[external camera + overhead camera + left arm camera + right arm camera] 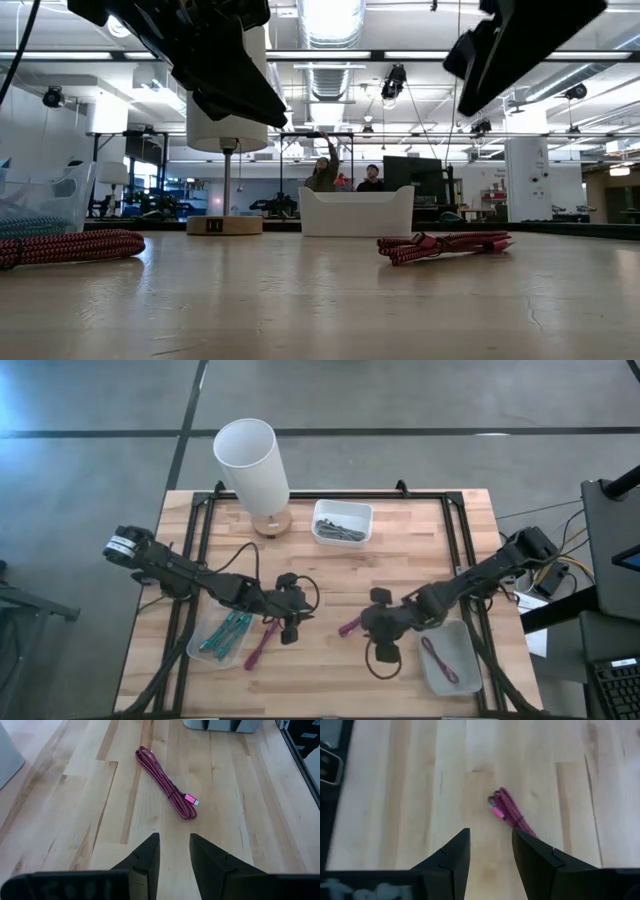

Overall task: Pick & Place USB Port
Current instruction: Put the right pink black charger cable into the grey bin

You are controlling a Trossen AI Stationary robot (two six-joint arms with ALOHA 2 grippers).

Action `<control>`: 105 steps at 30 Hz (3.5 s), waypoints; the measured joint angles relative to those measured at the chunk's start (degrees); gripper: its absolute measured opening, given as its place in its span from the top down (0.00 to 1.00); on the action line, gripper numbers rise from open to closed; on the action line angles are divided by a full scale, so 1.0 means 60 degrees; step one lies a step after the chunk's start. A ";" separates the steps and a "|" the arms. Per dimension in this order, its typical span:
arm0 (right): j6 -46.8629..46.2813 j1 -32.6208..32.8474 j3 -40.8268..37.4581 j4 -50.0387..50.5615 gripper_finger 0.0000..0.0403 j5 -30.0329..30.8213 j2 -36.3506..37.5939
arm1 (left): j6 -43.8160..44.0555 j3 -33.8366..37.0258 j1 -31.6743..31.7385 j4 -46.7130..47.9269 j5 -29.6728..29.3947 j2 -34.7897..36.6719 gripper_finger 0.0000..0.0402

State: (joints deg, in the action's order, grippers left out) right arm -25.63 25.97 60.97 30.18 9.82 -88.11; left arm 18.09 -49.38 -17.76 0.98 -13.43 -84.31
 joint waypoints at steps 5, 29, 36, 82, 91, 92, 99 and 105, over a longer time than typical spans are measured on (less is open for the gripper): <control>0.0509 -0.0437 -0.0529 -0.0614 0.65 0.0002 -0.0119 | -0.0004 0.0003 0.0000 0.0000 0.0010 0.0000 0.74; 0.1822 -0.1334 -0.0667 -0.0967 0.71 -0.0192 -0.2509 | -0.0007 0.0003 0.0000 -0.0008 0.0002 0.0000 0.74; 0.2204 -0.1399 -0.0659 -0.0988 0.71 -0.0035 -0.2591 | -0.0011 0.0001 0.0000 -0.0006 -0.0001 0.0000 0.74; -0.7579 0.1876 0.4188 0.6383 0.98 -0.0321 -0.1866 | -0.0015 0.0103 -0.0004 0.0017 -0.0001 0.0000 0.74; -1.1431 0.3433 0.3846 0.7974 0.98 -0.0334 -0.1787 | 0.0010 0.0390 -0.0004 -0.0098 -0.0002 0.0000 0.74; -1.1776 0.3548 0.3814 0.8079 0.98 -0.0450 -0.1757 | 0.0041 0.0432 -0.0004 -0.0202 -0.0004 0.0000 0.74; -1.4181 0.4394 0.3631 0.9188 0.98 -0.0735 -0.1746 | 0.0221 0.0636 -0.0004 -0.0612 -0.0004 0.0000 0.74; -1.5596 0.4917 0.3035 0.9119 0.98 -0.1389 -0.1745 | 0.0233 0.0644 -0.0004 -0.0745 0.0002 0.0000 0.74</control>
State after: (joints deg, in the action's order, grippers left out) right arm -119.21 55.47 79.18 84.90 1.49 -98.59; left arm 19.49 -45.52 -17.78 -3.49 -13.41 -84.31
